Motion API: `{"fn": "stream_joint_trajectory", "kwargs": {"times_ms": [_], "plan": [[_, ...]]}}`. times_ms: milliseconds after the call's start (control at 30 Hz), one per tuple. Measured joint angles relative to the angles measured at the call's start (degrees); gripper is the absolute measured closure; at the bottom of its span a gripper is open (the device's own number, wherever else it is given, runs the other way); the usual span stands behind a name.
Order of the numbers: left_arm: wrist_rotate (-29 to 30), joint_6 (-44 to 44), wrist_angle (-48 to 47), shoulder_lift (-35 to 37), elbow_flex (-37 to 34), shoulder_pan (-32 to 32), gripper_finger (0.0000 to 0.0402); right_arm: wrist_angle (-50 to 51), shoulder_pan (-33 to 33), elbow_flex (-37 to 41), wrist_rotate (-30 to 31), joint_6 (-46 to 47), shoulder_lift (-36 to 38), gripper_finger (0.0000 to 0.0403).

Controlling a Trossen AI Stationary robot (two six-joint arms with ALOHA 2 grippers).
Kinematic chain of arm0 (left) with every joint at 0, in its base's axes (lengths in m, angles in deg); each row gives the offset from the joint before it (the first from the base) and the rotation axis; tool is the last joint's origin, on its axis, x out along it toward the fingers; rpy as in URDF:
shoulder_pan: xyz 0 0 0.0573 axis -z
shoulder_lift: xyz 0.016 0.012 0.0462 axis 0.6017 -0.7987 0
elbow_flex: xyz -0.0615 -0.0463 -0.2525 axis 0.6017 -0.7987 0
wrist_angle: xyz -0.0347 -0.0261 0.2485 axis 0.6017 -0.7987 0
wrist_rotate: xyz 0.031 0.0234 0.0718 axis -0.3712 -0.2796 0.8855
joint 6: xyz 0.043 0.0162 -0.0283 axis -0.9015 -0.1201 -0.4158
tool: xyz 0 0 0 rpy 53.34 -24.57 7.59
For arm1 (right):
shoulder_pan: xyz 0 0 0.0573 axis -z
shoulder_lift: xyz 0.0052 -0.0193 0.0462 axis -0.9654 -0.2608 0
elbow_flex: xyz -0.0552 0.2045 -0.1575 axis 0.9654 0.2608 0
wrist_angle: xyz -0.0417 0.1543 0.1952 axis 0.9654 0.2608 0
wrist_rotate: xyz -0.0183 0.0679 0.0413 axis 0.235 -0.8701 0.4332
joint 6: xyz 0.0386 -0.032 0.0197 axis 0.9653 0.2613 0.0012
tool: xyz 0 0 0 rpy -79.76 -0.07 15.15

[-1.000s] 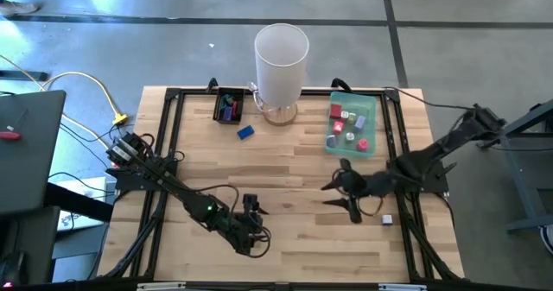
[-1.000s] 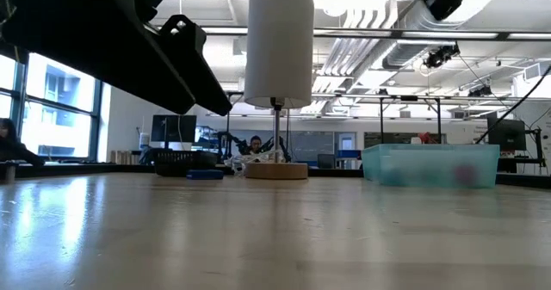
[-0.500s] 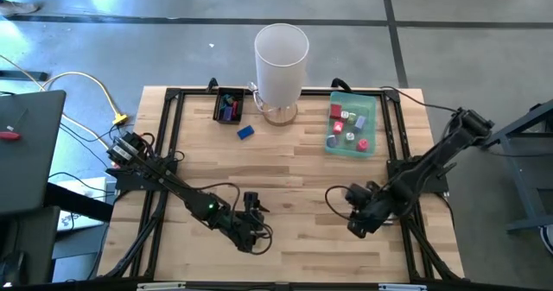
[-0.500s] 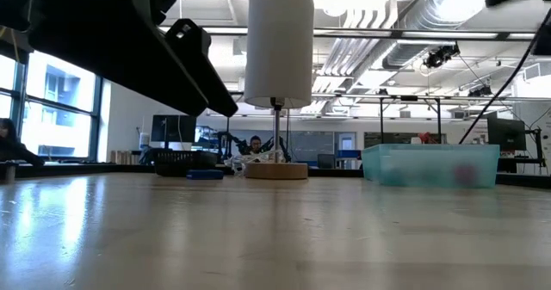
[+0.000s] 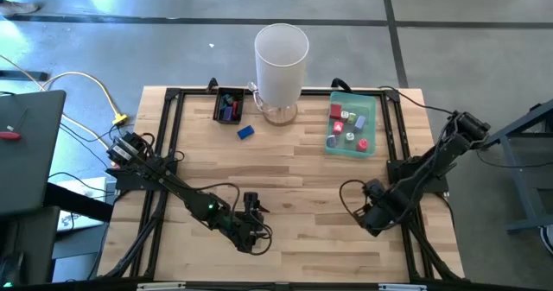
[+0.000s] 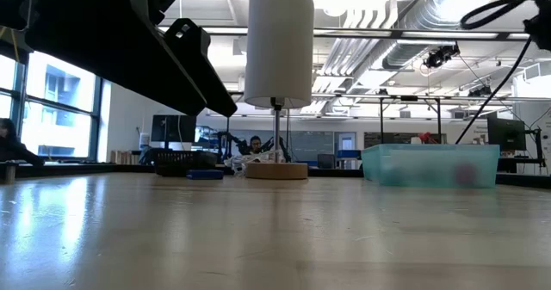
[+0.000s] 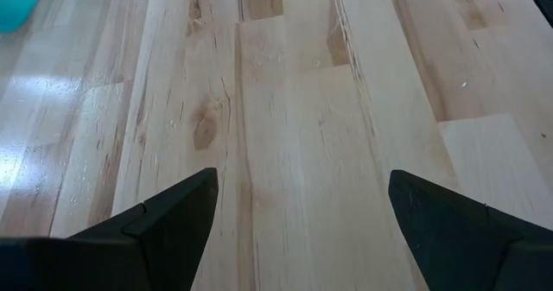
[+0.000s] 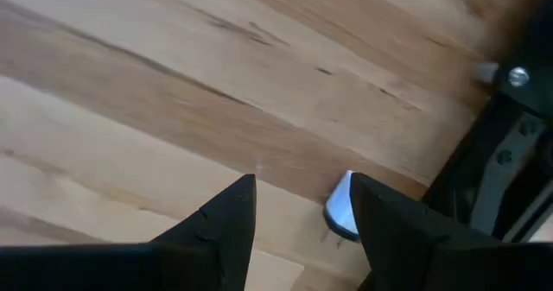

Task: Pick & Place Office items
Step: Put the white adapter into the green bin

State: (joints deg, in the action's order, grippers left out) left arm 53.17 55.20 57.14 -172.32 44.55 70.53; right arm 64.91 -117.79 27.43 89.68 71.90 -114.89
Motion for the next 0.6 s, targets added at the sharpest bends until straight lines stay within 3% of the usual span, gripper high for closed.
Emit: {"fn": "stream_joint_trajectory", "kwargs": {"times_ms": [300,600], "plan": [[-0.2,2.2,0.0,0.0,0.0,0.5,0.0070,2.0,-7.3,0.0,3.5,10.3,0.0,0.0227],[-0.2,5.4,0.1,0.0,0.0,1.7,0.0070,4.3,-11.4,0.0,0.1,22.8,-0.1,0.0227]]}}
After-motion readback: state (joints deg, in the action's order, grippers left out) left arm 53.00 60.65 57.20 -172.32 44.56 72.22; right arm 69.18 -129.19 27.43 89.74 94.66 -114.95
